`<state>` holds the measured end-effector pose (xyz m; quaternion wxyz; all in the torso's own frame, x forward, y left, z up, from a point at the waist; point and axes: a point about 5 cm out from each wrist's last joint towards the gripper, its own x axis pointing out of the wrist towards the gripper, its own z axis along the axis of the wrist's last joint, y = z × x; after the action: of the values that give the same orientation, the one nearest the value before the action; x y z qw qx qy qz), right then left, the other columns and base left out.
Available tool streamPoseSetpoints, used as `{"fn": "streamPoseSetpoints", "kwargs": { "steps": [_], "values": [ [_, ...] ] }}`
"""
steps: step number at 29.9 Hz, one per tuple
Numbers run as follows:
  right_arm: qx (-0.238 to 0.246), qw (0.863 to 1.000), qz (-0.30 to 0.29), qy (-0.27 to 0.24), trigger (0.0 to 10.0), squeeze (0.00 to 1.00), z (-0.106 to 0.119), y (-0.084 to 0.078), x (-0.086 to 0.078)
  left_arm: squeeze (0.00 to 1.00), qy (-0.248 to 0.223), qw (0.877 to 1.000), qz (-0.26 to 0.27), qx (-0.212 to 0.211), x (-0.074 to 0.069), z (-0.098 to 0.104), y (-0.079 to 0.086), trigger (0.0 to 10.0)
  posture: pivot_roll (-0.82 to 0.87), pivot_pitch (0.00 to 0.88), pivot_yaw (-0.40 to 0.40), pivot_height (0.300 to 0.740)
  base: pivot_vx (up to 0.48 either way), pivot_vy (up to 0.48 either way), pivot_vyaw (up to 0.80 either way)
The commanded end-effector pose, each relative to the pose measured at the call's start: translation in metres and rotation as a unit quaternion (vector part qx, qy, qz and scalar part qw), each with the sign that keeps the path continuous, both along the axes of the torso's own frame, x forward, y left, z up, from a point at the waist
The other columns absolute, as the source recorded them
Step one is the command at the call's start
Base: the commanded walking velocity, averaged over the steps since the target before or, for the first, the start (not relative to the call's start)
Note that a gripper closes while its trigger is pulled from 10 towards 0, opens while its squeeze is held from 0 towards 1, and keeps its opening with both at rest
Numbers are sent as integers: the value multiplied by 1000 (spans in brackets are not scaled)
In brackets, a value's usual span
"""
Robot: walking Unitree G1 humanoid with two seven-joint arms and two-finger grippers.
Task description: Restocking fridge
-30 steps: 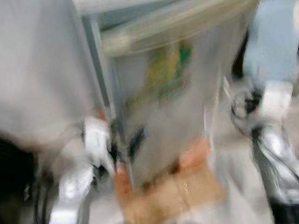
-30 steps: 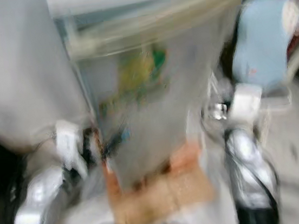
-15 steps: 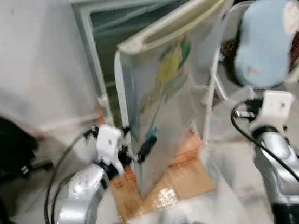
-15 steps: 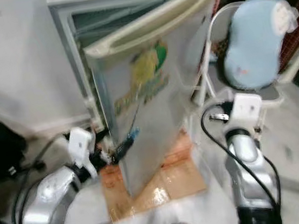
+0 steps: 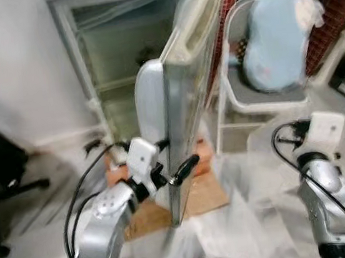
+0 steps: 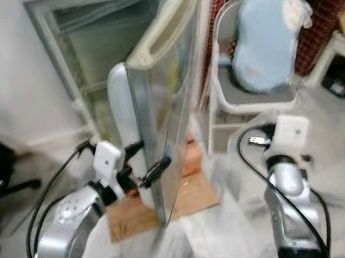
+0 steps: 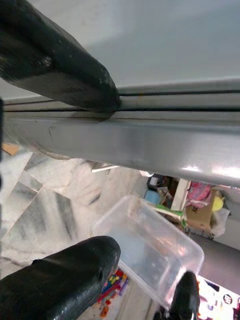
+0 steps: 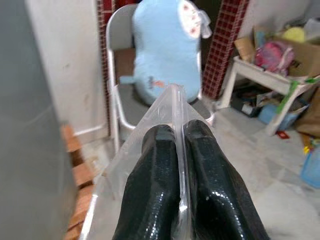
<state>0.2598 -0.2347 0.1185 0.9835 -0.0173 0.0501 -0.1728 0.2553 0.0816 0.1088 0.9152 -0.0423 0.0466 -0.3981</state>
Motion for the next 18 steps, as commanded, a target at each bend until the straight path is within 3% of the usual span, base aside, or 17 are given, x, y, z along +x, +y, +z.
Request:
{"fn": "streamPoseSetpoints", "kwargs": {
  "steps": [1,4,7,12,18],
  "values": [
    [-5,1000,-10,-4,10000,0,3,-4,-2,0,-15,1000,-7,-3,5,8,-7,10000,-39,63,-30,740,0,0,0],
    [-5,1000,-12,-3,10000,0,2,-3,-3,0,-21,1000,-10,-6,7,12,-11,10000,-42,61,-28,740,0,0,0],
    [-7,1000,-16,-4,10000,0,3,-3,-3,0,-25,999,19,-28,11,16,-6,10000,-42,61,-28,740,0,0,0],
    [-12,1000,-22,-5,10000,0,4,-5,-2,0,-45,987,143,-55,26,24,16,10000,-39,64,-24,740,0,0,0],
    [-17,999,-31,-5,10000,0,4,-7,-4,0,-32,990,128,-49,25,17,17,10000,-47,69,-17,740,0,0,0]
  ]
}}
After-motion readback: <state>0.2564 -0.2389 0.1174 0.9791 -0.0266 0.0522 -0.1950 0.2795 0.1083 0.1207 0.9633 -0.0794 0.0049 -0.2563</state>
